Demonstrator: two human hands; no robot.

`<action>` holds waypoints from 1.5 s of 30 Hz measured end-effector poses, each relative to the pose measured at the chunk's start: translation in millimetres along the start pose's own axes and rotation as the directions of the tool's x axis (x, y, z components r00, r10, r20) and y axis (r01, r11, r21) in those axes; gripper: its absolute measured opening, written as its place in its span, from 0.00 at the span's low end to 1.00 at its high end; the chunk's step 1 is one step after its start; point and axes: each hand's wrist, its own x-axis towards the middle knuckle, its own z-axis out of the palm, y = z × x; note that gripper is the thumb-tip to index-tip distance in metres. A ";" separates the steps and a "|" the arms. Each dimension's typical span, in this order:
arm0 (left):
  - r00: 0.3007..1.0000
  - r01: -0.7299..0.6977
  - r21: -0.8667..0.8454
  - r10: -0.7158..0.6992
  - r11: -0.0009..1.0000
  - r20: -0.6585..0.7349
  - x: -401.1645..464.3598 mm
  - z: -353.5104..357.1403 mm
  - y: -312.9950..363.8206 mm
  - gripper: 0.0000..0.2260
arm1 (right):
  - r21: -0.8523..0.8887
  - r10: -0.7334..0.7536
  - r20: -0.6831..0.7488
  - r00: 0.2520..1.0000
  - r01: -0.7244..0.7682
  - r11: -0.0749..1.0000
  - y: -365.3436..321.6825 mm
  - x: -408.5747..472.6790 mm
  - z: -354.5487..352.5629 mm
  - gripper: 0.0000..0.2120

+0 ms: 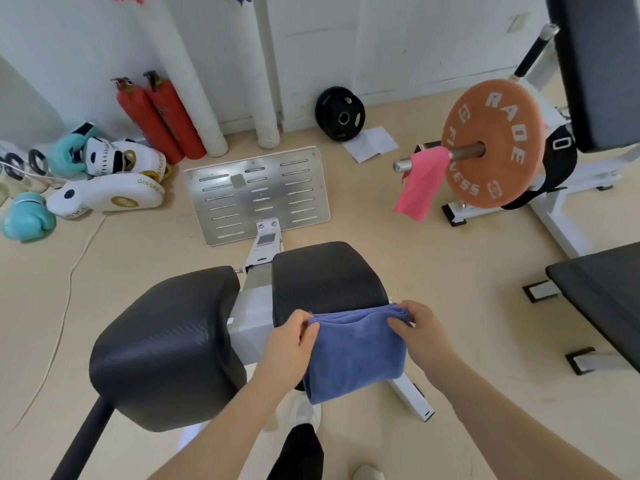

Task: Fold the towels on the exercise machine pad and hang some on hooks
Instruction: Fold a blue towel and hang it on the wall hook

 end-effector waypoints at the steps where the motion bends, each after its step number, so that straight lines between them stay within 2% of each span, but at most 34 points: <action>1: 1.000 -0.013 0.018 0.013 1.000 -0.015 1.9 -1.3 -0.8 0.04 | 0.003 -0.007 -0.012 1.000 0.007 1.000 -2.2 2.9 2.7 0.04; 6: 0.986 -0.143 0.329 0.162 0.933 -0.030 10.8 -15.8 -0.6 0.05 | -0.086 -0.018 -0.039 0.999 0.015 0.996 -11.8 9.5 5.3 0.04; 9: 0.965 -0.232 0.417 0.261 0.879 -0.011 16.7 -22.6 13.4 0.10 | -0.019 -0.031 0.002 1.000 0.031 0.999 -25.2 6.8 -5.1 0.06; 11: 0.934 -0.344 0.357 0.355 0.868 0.038 21.4 -26.0 31.5 0.20 | 0.025 -0.113 0.054 0.992 0.111 0.993 -41.5 2.2 -18.0 0.07; 14: 0.859 -0.455 0.155 0.385 0.877 0.337 24.2 -33.6 77.4 0.29 | 0.053 -0.245 0.141 0.959 0.240 0.969 -70.9 -12.8 -43.4 0.10; 16: 0.788 -0.498 0.115 0.393 0.860 0.473 24.3 -32.4 111.6 0.24 | 0.078 -0.319 0.144 0.937 0.310 0.947 -86.2 -23.8 -65.0 0.08; 17: 0.774 -0.512 0.105 0.405 0.852 0.487 22.8 -29.3 128.0 0.20 | 0.092 -0.342 0.122 0.932 0.333 0.939 -90.7 -29.1 -78.1 0.07; 18: 0.777 -0.509 0.087 0.414 0.856 0.475 23.1 -23.9 143.0 0.17 | 0.116 -0.357 0.091 0.930 0.346 0.931 -93.9 -33.4 -91.5 0.06; 21: 0.786 -0.495 -0.027 0.461 0.869 0.411 13.6 -2.7 191.6 0.21 | 0.157 -0.374 -0.017 0.927 0.372 0.915 -90.3 -42.3 -137.6 0.06; 22: 0.777 -0.500 -0.061 0.479 0.864 0.408 11.8 2.0 203.9 0.19 | 0.156 -0.374 -0.042 0.926 0.376 0.913 -88.8 -42.3 -149.1 0.06; 25: 0.785 -0.482 -0.130 0.493 0.867 0.376 -2.2 32.5 250.8 0.03 | 0.163 -0.372 -0.113 0.921 0.386 0.908 -66.0 -47.9 -205.7 0.07; 26: 0.797 -0.459 -0.175 0.490 0.871 0.352 -9.6 46.6 269.4 0.02 | 0.170 -0.363 -0.122 0.924 0.379 0.909 -54.6 -50.7 -230.3 0.12; 28: 0.834 -0.383 -0.296 0.465 0.875 0.296 -18.5 79.8 299.4 0.03 | 0.136 -0.353 -0.094 0.931 0.363 0.922 -27.3 -56.1 -282.9 0.20; 31: 0.882 -0.315 -0.417 0.425 0.853 0.203 -28.7 127.4 341.4 0.04 | 0.101 -0.318 0.022 0.948 0.315 0.944 13.7 -63.8 -358.0 0.10; 35: 0.918 -0.226 -0.577 0.370 0.785 0.142 -35.0 181.5 378.7 0.08 | 0.130 -0.241 0.155 0.958 0.222 0.966 45.7 -60.0 -425.3 0.10; 38: 0.941 -0.202 -0.609 0.323 0.767 0.095 -32.5 202.4 393.6 0.10 | 0.054 -0.248 0.121 0.961 0.243 0.968 52.8 -42.0 -452.6 0.10; 41: 0.966 -0.182 -0.612 0.256 0.769 0.035 -15.8 208.8 400.0 0.06 | 0.053 -0.320 0.050 0.946 0.318 0.947 43.5 -19.5 -463.9 0.05; 45: 0.980 -0.193 -0.599 0.182 0.777 -0.079 17.4 204.8 410.1 0.02 | -0.022 -0.420 0.048 0.906 0.421 0.907 17.1 19.8 -461.8 0.06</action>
